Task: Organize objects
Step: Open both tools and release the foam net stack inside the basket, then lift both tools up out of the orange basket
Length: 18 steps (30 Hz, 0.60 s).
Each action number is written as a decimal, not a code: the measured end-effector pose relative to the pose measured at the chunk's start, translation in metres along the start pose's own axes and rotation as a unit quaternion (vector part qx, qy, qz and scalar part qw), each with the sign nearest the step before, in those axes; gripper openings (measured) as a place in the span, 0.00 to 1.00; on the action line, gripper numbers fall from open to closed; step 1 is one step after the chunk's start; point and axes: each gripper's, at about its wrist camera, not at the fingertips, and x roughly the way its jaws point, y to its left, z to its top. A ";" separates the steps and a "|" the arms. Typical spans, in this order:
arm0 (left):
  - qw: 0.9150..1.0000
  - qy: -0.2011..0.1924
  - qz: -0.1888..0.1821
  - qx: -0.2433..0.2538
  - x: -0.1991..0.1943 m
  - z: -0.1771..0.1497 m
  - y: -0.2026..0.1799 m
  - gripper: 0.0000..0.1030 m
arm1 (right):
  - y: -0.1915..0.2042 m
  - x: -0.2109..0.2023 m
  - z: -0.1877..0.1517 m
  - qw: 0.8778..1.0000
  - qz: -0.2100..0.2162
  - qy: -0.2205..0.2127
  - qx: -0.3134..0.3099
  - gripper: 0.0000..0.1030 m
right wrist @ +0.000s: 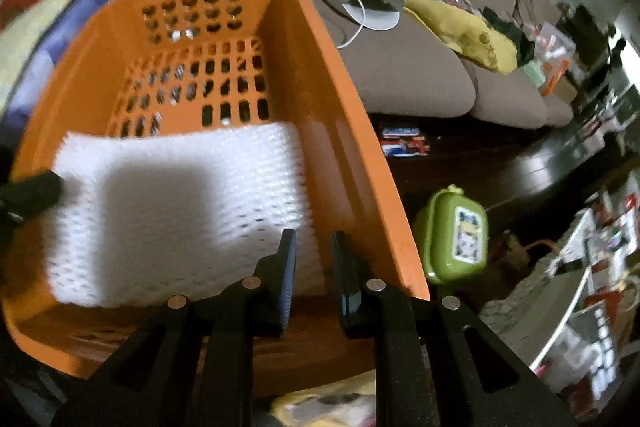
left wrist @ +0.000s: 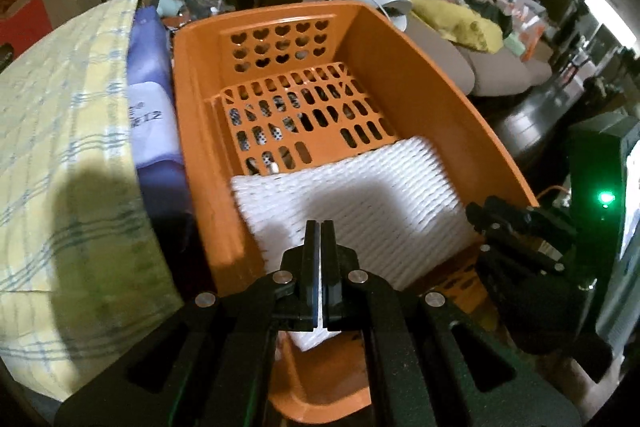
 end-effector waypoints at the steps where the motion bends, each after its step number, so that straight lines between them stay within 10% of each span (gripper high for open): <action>1: 1.000 0.000 0.002 -0.002 -0.001 0.000 0.001 0.01 | 0.001 -0.002 0.000 1.000 -0.002 -0.006 -0.001 0.15; 18: 1.000 0.003 0.015 -0.002 -0.003 0.001 0.005 0.01 | -0.005 0.007 -0.002 1.000 -0.007 0.013 -0.001 0.14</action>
